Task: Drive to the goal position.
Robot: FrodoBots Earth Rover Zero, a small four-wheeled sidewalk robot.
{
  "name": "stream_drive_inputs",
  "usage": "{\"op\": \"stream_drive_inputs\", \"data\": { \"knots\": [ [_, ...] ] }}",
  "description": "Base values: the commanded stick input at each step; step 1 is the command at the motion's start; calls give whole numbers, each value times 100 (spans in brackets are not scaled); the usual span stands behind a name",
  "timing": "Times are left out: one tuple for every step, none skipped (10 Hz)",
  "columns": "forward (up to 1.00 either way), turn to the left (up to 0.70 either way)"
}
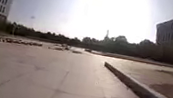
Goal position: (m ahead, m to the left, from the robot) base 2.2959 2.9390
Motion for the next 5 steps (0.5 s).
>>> {"op": "stream_drive_inputs", "data": {
  "knots": [
    [70,0],
    [70,0],
    [70,0],
    [70,0],
    [70,0]
  ]
}}
